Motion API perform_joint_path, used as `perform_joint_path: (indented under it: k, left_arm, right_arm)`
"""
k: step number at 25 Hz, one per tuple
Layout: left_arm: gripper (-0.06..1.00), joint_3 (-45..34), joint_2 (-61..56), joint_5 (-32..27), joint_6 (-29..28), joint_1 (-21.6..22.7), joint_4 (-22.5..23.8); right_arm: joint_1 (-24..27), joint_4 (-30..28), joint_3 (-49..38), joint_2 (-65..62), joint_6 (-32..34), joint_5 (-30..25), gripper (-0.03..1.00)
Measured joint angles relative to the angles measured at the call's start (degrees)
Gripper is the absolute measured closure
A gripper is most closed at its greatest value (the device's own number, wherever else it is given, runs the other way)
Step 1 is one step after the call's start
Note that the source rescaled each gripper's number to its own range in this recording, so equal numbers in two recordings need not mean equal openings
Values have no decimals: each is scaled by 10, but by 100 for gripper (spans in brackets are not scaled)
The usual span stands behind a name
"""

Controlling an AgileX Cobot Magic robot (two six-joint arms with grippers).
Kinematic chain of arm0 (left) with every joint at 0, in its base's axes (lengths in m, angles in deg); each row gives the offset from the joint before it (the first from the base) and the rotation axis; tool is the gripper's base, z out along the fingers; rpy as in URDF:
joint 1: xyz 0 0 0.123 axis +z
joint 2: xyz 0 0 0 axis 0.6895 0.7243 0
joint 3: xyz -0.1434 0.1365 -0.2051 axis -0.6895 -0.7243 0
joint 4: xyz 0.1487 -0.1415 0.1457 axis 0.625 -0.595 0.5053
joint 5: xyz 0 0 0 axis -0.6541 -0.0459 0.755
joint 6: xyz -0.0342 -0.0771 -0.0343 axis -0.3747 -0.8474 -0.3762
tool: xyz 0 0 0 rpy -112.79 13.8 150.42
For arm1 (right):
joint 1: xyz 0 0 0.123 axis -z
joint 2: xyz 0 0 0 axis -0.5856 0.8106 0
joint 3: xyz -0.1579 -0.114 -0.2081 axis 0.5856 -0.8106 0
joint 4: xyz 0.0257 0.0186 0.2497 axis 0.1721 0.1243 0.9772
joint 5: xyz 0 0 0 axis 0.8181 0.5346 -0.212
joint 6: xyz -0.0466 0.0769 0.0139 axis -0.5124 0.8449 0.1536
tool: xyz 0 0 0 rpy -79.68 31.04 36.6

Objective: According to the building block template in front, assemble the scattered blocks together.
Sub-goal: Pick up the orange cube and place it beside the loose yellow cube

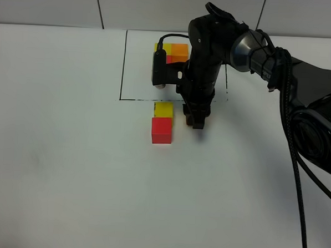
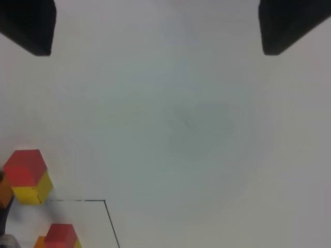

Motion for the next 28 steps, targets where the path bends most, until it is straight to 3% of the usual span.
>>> perform_joint_path:
  k: [28]
  left_arm:
    - [21,0,0,0,0,0,0]
  right_arm:
    - [-7,31,3,8,0,4,96]
